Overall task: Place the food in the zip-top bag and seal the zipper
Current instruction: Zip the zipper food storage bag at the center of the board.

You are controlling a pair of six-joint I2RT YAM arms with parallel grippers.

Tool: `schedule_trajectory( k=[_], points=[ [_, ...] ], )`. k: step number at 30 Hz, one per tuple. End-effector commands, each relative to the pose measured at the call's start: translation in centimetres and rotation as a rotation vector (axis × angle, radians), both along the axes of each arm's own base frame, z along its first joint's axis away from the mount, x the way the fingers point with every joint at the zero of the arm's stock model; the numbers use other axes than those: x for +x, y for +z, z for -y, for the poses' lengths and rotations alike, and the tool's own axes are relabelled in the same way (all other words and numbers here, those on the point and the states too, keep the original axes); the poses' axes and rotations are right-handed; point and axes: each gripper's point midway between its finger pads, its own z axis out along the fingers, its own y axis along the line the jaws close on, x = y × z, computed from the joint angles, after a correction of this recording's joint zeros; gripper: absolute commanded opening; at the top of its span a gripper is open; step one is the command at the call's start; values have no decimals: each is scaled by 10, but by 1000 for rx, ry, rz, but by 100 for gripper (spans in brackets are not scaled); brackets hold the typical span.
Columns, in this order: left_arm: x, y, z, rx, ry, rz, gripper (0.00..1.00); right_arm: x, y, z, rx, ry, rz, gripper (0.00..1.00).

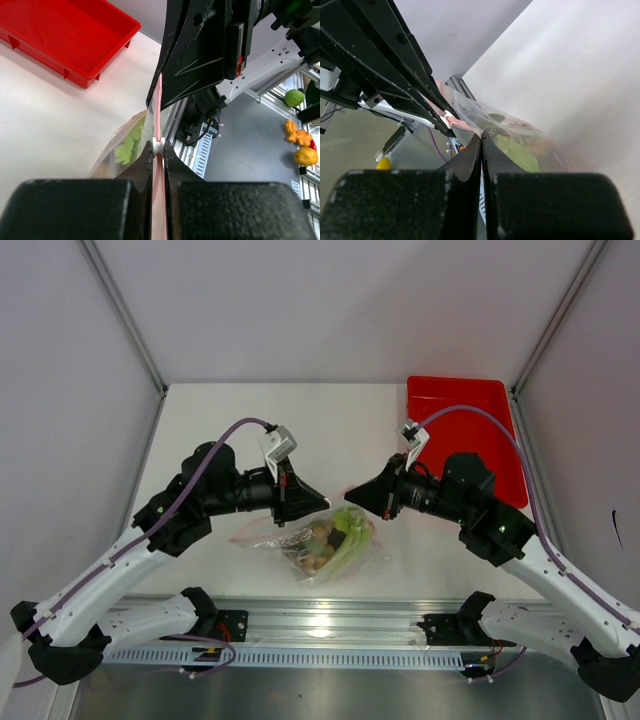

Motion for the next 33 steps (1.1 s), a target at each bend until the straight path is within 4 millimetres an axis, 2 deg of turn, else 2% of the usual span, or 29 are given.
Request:
schedule_trajectory(
  k=[1, 4, 6, 7, 10, 12, 14, 17, 21, 23, 24, 26, 33],
  points=[
    [-14, 2, -9, 18, -31, 12, 1, 2, 41, 4, 80, 1, 135, 0],
    [-19, 5, -8, 12, -63, 12, 1, -9, 34, 2, 28, 70, 148, 0],
    [-22, 7, -8, 6, -76, 12, 1, -8, 41, 7, 0, 52, 186, 12],
    [-23, 8, -7, 3, -82, 13, 1, -9, 41, 11, -29, 49, 203, 29],
    [-25, 9, -9, -2, -86, 14, 0, -18, 40, 17, -69, 82, 225, 50],
    [-26, 9, -9, 0, -91, 13, 1, -25, 49, 19, -78, 127, 273, 58],
    [-28, 11, -9, -5, -98, 13, 1, -28, 43, 18, -117, 159, 264, 64],
    [-31, 18, -10, -20, -107, 22, 1, -25, 39, 15, -178, 190, 258, 65],
    [-32, 14, -9, -19, -118, 10, 1, -25, 34, 8, -216, 240, 258, 64],
    [-33, 13, -8, -17, -121, 2, 1, -26, 35, 4, -223, 258, 269, 60],
    [-33, 13, -8, -18, -122, -2, 1, -25, 28, 1, -247, 274, 247, 59],
    [-33, 11, -7, -16, -128, -9, 1, -29, 30, -4, -260, 306, 264, 57],
    [-34, 5, -3, -16, -144, -35, 1, -40, 14, -18, -309, 388, 256, 45]
  ],
)
